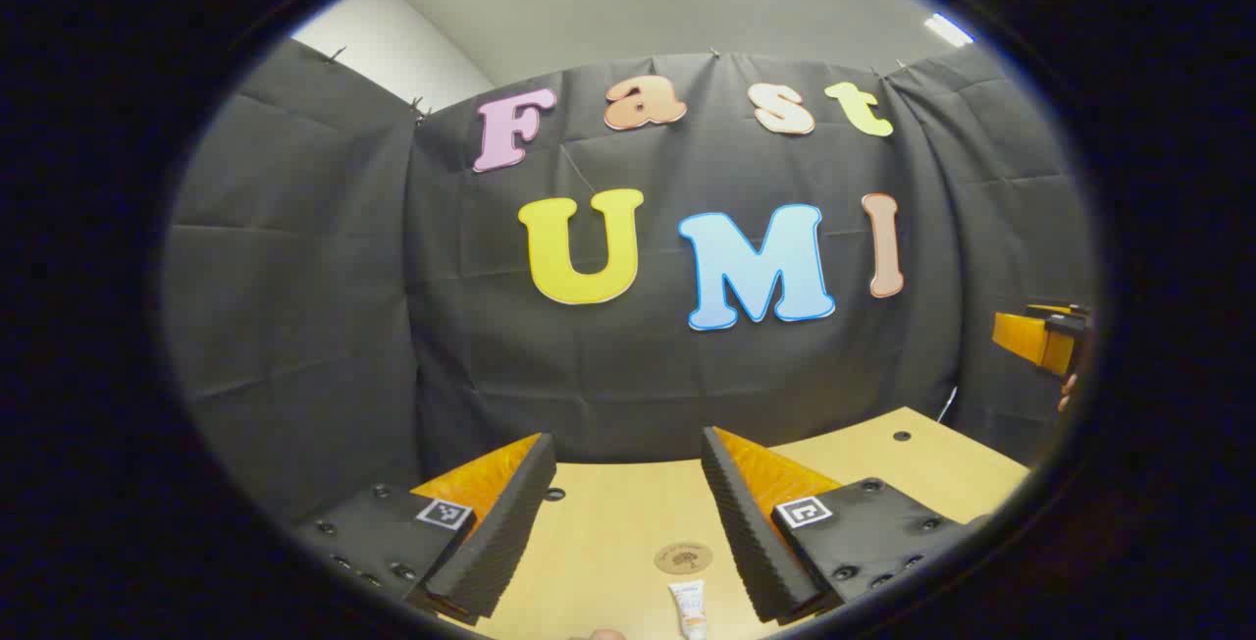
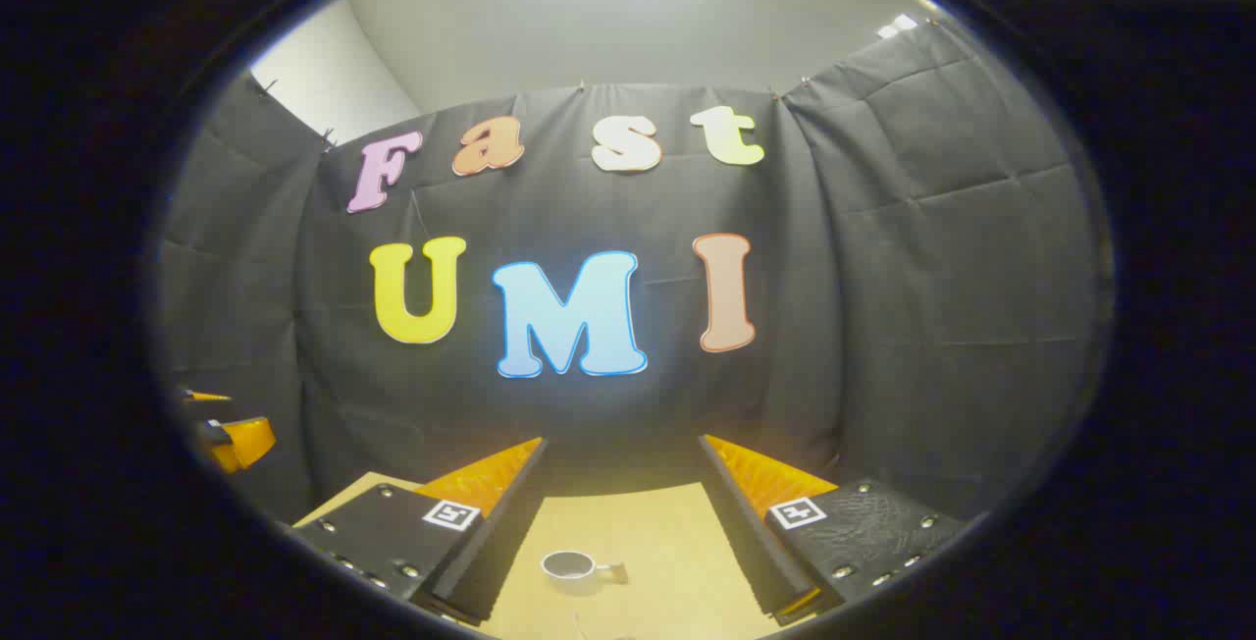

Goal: Put the toothbrush and toothpaste on the desktop into the cup, then pick up the cup and place it on the coaster on the desktop.

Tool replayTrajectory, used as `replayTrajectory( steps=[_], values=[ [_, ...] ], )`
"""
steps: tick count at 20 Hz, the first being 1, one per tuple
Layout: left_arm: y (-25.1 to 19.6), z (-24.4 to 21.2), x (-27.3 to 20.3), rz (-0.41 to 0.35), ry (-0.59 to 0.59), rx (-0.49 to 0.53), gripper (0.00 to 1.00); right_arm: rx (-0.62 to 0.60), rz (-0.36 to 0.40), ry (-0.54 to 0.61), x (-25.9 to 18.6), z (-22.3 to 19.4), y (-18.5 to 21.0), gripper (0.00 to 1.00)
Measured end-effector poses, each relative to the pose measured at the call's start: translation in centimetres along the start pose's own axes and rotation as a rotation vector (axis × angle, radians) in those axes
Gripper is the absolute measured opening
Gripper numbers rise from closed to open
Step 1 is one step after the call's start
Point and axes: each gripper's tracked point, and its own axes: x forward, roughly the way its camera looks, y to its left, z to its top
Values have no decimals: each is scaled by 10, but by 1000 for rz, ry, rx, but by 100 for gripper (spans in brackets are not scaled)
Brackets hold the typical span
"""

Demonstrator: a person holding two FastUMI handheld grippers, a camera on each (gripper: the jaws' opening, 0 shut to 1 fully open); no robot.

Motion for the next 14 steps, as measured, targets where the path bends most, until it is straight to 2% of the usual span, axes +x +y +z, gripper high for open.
replayTrajectory(
  steps=[3, 11, 14],
  values=[
    [-13, 4, 9, -9, -13, -3, 99, -17, 31, 74, 8, -19, 8, 92],
    [-24, -5, 25, -5, 20, -49, 96, -26, 124, 117, 16, -28, 35, 92],
    [-33, -19, 32, -21, 60, -59, 96, -40, 151, 178, 18, -47, 41, 92]
  ],
)
